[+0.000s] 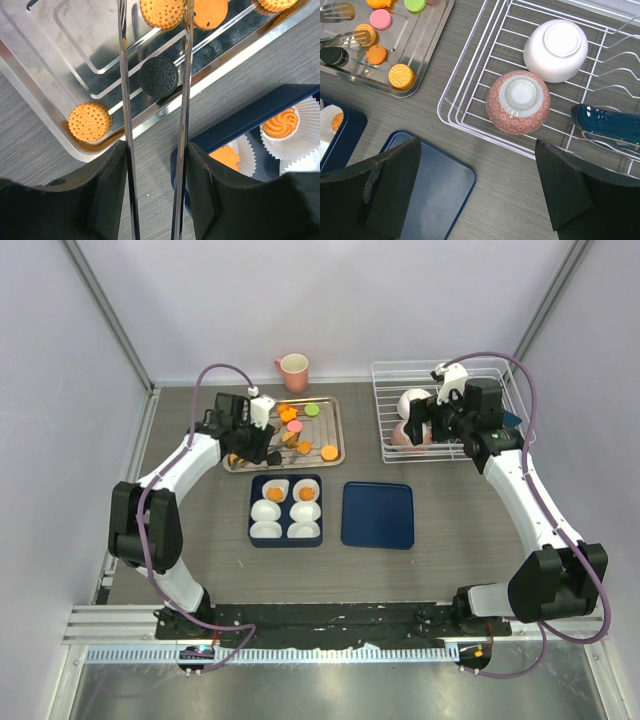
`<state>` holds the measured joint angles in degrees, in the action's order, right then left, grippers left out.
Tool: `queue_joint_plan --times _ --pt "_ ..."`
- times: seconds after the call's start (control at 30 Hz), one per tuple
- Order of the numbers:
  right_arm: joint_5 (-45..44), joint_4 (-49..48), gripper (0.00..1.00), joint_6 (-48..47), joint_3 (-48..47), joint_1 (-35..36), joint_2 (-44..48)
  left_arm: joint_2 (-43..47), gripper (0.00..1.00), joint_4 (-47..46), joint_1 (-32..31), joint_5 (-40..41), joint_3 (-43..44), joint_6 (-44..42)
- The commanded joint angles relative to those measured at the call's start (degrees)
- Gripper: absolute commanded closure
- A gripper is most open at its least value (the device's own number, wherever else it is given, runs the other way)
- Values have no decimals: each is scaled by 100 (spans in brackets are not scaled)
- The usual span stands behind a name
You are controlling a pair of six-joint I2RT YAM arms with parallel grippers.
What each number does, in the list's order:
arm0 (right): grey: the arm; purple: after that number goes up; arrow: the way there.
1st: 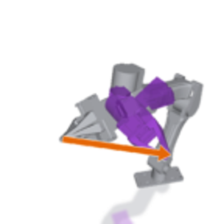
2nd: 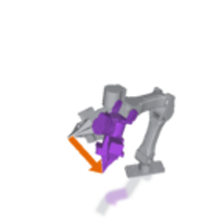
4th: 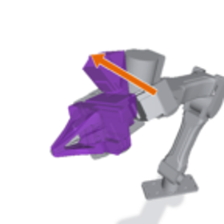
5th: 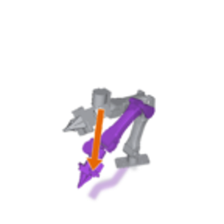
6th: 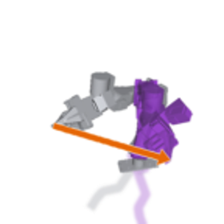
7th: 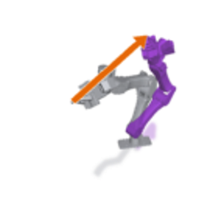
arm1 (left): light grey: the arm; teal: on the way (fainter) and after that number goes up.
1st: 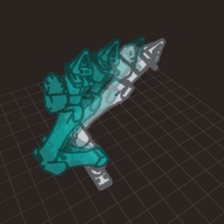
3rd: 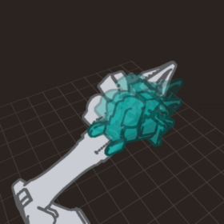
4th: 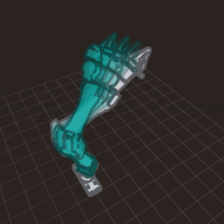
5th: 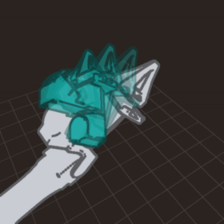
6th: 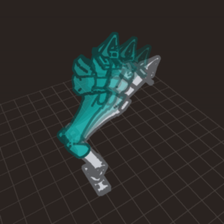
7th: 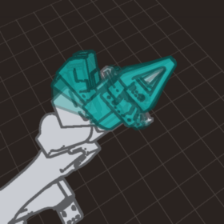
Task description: Pack the cookies
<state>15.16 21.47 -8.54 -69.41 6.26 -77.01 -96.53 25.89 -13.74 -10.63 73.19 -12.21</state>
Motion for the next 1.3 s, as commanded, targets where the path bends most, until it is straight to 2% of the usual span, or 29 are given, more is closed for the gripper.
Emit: queue_joint_plan --times 0.0,0.4,0.63,0.9,1.27 --pt "57 -135 0 -43 -20 -20 -7 -76 48 -321 38 -44 240 17" --pt "66 -135 0 -52 -20 -20 -24 -252 48 -313 55 -123 248 25" --pt "66 -135 0 -52 -20 -20 -7 -217 55 -295 64 -211 187 96" --pt "75 -135 0 -52 -20 -28 2 -147 60 -207 187 -501 135 245" --pt "75 -135 0 -43 -20 -20 11 547 67 -172 196 -633 108 438"
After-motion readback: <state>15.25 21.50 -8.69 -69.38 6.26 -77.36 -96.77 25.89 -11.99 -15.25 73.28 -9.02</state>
